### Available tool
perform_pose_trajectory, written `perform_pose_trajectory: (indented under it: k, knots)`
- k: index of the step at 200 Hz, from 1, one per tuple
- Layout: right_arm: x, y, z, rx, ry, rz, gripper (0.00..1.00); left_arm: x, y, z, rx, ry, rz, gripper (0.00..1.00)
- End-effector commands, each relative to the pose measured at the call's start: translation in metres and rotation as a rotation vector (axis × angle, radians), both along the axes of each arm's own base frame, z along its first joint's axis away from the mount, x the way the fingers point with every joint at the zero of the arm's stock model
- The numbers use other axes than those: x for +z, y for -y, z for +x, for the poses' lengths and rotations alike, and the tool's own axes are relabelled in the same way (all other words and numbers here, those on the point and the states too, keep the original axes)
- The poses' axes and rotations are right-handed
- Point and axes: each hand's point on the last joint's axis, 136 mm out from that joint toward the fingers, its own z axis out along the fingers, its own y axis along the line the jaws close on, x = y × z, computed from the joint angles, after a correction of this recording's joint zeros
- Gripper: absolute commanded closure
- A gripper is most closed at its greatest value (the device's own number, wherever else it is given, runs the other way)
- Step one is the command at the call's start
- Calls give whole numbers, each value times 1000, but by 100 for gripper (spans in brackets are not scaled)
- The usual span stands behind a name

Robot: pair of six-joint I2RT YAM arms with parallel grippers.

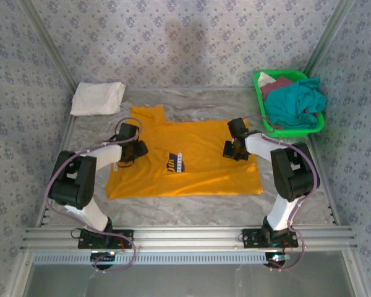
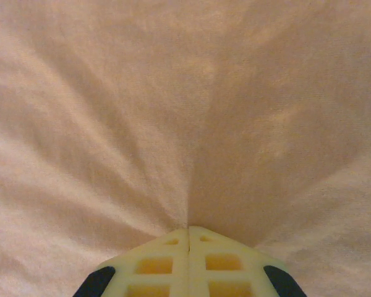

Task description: Fold and stack the t-shirts

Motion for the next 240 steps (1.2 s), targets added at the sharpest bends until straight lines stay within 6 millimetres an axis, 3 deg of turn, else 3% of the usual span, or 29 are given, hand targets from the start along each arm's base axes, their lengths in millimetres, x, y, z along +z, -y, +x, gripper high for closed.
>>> perform_pose_trajectory:
  k: [1, 31, 50, 65, 88, 93, 123, 172, 180, 196, 230, 233, 240]
  knots:
    - [-6, 7, -28, -57, -69, -20, 100, -21, -17, -49, 41, -162, 58, 39]
    - [8, 3, -20, -67, -33, 1, 100, 13, -19, -25, 30, -75, 69, 38]
    - [32, -3, 4, -60, 45, 17, 100, 47, -13, 12, -9, 9, -12, 38]
    - [56, -9, 27, -46, 132, 28, 100, 71, -22, 43, -10, 46, 10, 38]
    - [85, -19, 54, -18, 231, 49, 100, 94, -36, 86, -9, 80, 43, 36]
    - [102, -23, 66, -13, 279, 62, 99, 97, -39, 94, -5, 83, 41, 36]
    - [133, -28, 85, 16, 381, 67, 91, 92, -51, 136, 26, 54, 29, 34]
    - [138, -25, 79, 40, 398, 55, 84, 68, -44, 186, -7, 4, 11, 29]
    - [138, -23, 77, 39, 398, 53, 83, 58, -44, 185, -11, -37, 17, 28]
    - [137, -18, 73, 31, 394, 52, 82, 57, -44, 200, -13, -33, 18, 28]
    - [142, -10, 70, 14, 407, 62, 80, 40, -44, 210, -13, -89, 32, 29]
    - [131, -8, 64, 14, 381, 54, 80, 39, -45, 211, -12, -91, 34, 30]
    - [130, -7, 63, 12, 379, 60, 80, 35, -46, 211, -10, -101, 41, 31]
